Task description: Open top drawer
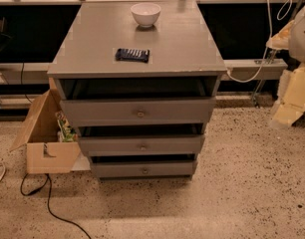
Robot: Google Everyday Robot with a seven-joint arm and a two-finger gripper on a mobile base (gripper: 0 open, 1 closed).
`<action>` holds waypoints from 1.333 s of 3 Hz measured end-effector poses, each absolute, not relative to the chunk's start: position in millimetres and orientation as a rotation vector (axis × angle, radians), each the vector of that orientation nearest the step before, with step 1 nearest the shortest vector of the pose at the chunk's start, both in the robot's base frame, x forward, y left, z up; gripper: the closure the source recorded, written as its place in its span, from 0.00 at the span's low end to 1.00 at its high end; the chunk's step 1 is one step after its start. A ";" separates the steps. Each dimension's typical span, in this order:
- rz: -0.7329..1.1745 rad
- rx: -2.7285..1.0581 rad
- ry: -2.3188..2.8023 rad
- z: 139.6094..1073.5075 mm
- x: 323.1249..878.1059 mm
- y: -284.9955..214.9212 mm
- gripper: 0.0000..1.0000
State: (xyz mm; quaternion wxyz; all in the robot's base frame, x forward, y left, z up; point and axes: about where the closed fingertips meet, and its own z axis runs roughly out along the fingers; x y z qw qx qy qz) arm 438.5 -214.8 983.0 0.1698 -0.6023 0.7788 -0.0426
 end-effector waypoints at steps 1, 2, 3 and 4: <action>-0.121 -1.711 2.213 983.0 438.5 -214.8 0.00; -0.068 -1.695 2.201 973.0 440.6 -213.7 0.00; 0.103 -1.686 2.151 921.8 449.7 -195.9 0.00; 0.261 -1.667 2.088 856.9 467.0 -162.2 0.00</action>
Offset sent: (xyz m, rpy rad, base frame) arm 0.0069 0.0018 -0.0349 0.1291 0.0378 0.0105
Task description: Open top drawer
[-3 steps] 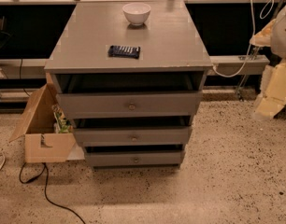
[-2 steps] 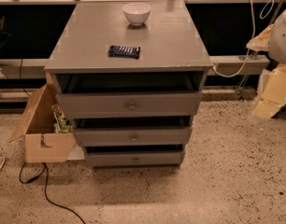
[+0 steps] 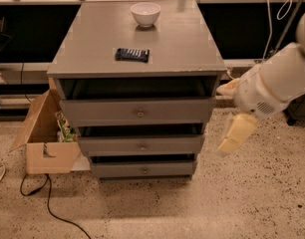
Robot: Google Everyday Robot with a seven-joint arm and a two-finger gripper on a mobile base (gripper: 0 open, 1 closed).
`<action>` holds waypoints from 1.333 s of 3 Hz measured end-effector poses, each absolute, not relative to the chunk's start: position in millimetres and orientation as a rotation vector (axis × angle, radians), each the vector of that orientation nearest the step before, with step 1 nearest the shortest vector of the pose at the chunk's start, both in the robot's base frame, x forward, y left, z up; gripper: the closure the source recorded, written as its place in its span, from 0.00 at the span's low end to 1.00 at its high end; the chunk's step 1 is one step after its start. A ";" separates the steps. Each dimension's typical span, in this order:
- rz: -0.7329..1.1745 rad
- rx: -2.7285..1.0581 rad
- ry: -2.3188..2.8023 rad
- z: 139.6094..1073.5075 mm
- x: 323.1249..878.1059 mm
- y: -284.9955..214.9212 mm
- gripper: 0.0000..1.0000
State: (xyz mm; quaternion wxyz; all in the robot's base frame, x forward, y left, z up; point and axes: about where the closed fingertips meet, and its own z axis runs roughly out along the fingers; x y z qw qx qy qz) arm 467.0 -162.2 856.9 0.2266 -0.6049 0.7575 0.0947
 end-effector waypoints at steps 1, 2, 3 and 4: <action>0.359 -1.606 2.006 811.4 497.8 -128.0 0.00; 0.339 -1.572 1.987 810.1 510.7 -124.7 0.00; 0.340 -1.575 1.988 810.2 509.6 -124.6 0.00; 0.285 -1.629 1.981 795.7 524.2 -120.5 0.00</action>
Offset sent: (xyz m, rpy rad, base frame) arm 0.0293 0.0328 -0.0437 0.1126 -0.0214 0.0112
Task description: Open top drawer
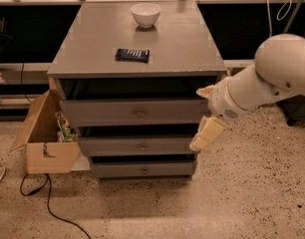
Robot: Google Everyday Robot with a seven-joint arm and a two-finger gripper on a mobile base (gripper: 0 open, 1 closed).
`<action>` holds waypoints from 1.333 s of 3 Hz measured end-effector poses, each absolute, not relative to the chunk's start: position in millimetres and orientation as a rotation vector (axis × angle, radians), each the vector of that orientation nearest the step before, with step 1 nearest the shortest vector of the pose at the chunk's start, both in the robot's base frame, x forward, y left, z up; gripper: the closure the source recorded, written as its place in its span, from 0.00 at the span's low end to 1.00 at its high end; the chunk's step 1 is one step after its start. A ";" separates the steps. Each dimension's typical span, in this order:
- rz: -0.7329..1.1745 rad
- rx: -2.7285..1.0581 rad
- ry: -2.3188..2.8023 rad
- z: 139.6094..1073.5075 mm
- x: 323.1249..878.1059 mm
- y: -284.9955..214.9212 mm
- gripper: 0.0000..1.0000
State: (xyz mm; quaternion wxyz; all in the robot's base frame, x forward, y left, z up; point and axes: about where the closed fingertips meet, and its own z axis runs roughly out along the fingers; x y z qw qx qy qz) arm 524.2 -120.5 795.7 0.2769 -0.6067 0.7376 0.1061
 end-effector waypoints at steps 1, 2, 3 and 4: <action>0.206 -1.751 1.951 758.5 561.4 -108.4 0.00; 0.137 -1.825 1.905 726.9 607.2 -95.9 0.00; 0.068 -1.860 1.887 703.4 647.7 -84.9 0.00; 0.017 -1.869 1.892 684.5 681.5 -80.9 0.00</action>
Offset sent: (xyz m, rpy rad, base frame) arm 0.1428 0.0382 -0.1069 -0.2076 -0.1096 0.1676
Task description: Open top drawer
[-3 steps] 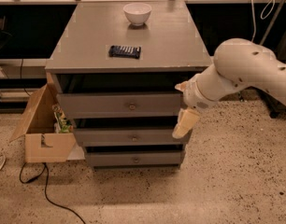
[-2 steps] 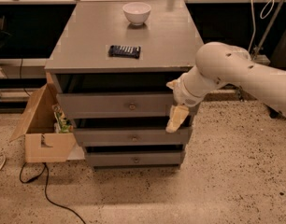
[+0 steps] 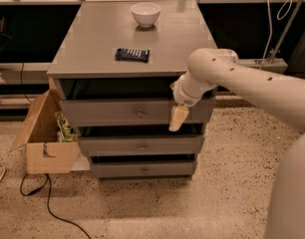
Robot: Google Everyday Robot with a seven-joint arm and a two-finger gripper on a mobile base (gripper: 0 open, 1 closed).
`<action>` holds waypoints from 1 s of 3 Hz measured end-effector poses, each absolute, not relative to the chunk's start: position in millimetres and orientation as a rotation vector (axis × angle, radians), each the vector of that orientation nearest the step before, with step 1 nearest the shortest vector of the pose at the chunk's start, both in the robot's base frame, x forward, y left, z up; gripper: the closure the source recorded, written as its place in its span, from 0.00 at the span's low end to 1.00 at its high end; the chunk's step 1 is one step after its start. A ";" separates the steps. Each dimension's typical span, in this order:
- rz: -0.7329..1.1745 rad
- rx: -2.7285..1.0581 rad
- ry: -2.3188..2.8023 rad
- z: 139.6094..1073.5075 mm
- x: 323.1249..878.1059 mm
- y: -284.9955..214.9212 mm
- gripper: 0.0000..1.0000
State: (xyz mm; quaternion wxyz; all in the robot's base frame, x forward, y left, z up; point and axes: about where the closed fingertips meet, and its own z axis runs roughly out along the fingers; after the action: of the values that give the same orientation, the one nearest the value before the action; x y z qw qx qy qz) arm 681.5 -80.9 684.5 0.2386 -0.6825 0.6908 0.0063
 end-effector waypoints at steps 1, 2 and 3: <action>-0.016 -1.875 1.927 663.7 705.8 -81.6 0.00; -0.025 -1.878 1.972 644.2 718.9 -84.1 0.18; -0.015 -1.887 2.005 626.6 713.9 -86.4 0.42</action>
Offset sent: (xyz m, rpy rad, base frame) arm 0.0548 -0.0084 -0.0588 -0.0896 0.0513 -0.0717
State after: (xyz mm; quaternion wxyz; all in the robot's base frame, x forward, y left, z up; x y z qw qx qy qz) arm 713.9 -86.4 626.6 0.1931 -0.6725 0.7145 -0.0054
